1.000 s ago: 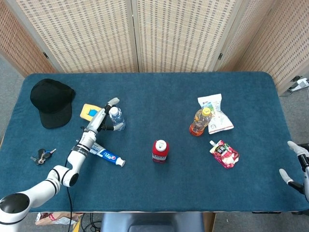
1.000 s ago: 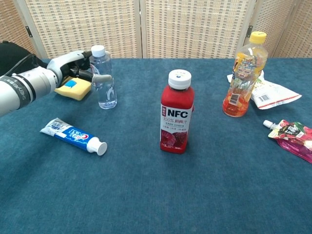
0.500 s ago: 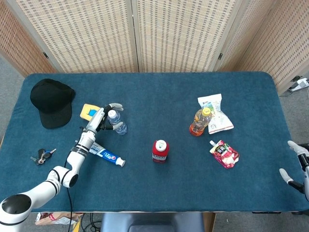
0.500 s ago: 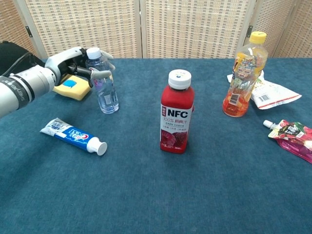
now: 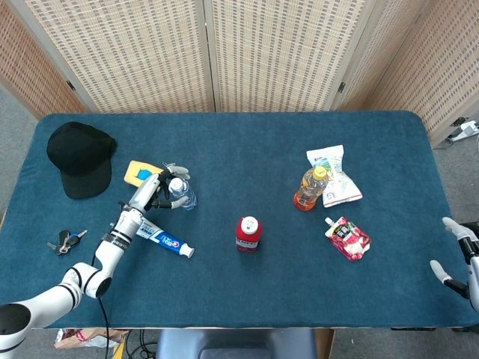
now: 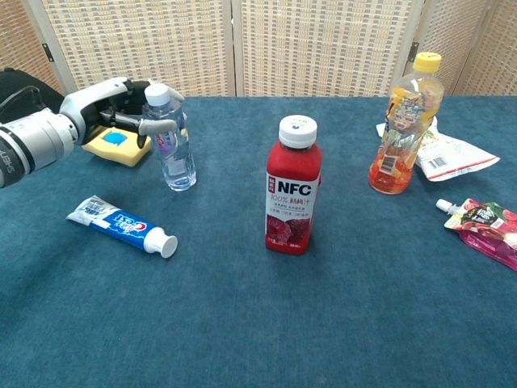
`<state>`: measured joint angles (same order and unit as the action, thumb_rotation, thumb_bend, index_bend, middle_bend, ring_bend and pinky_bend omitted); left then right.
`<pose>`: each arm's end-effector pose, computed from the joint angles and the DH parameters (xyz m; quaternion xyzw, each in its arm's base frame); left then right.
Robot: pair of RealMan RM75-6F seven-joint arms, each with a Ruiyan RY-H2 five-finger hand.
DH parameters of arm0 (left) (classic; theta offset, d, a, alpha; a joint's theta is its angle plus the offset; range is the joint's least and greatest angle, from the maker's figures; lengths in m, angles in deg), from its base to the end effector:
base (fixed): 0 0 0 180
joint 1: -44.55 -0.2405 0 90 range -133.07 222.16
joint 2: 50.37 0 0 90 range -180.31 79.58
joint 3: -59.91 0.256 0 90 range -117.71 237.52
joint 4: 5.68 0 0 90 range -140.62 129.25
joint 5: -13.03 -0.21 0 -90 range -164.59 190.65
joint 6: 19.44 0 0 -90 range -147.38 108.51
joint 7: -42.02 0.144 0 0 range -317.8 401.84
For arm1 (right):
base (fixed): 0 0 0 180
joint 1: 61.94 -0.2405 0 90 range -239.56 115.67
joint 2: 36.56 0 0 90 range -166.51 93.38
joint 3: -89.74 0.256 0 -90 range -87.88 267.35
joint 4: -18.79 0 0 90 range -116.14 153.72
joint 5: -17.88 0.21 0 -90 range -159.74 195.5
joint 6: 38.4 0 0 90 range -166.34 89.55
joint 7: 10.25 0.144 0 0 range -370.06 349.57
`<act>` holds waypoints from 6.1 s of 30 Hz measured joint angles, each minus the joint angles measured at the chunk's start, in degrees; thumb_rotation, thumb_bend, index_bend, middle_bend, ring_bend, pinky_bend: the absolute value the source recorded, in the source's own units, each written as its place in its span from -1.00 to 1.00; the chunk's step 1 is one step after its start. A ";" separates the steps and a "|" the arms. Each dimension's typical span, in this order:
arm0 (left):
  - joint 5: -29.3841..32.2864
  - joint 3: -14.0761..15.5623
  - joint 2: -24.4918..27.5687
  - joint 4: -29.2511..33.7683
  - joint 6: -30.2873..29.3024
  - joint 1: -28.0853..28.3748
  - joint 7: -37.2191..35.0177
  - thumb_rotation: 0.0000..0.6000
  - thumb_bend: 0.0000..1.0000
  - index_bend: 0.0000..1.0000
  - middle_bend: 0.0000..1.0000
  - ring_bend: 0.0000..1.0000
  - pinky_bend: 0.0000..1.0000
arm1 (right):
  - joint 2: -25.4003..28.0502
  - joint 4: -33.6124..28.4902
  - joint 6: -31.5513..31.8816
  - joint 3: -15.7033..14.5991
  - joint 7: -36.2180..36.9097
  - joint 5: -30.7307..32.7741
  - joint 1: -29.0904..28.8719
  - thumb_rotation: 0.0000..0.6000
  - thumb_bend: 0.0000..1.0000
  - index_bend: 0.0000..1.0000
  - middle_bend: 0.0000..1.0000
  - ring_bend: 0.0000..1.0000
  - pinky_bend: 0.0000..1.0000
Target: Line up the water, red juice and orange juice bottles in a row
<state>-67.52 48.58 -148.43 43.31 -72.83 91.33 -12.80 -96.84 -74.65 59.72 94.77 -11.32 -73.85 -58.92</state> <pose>-0.1856 0.4212 -0.0071 -0.5343 -0.5902 -0.5539 0.2436 -0.3038 -0.1427 0.2069 0.5591 -0.3053 0.4237 0.6439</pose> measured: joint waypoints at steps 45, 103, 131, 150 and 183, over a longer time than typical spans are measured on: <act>-8.79 4.43 6.45 16.12 -12.55 -4.13 6.66 1.00 -0.59 0.27 0.01 -0.01 0.58 | -0.21 0.24 0.22 -0.14 0.47 -0.50 -0.21 1.00 -0.59 -0.56 -0.34 -0.55 -0.49; -9.61 6.35 10.83 29.08 -14.71 -3.78 12.59 1.00 -0.59 -1.00 -1.00 -0.93 -0.59 | -1.46 3.63 0.38 0.03 4.05 1.01 0.56 1.00 -0.59 -0.56 -0.34 -0.55 -0.49; 9.22 1.35 27.33 36.97 -17.44 -16.45 29.59 1.00 -0.59 -1.00 -1.00 -0.93 -0.59 | 0.40 1.42 -5.29 -0.60 5.74 -0.30 -2.91 1.00 -0.59 -0.56 -0.34 -0.55 -0.49; 3.28 8.16 28.82 40.06 -26.16 -27.81 43.71 1.00 -0.59 -0.97 -1.00 -0.93 -0.63 | 1.53 -1.93 -17.96 -0.81 17.54 1.32 -10.34 1.00 -0.88 -0.95 -0.83 -0.84 -0.49; -0.25 7.14 32.33 46.30 -26.28 -31.64 45.42 1.00 -0.59 -0.97 -1.00 -0.93 -0.64 | -6.74 3.26 -44.06 9.51 39.86 18.57 -28.68 1.00 -0.94 -1.00 -1.00 -1.00 -1.00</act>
<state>-67.78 55.72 -116.10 89.61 -99.11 59.69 32.63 -103.58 -71.39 15.66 104.29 28.55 -55.28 -87.60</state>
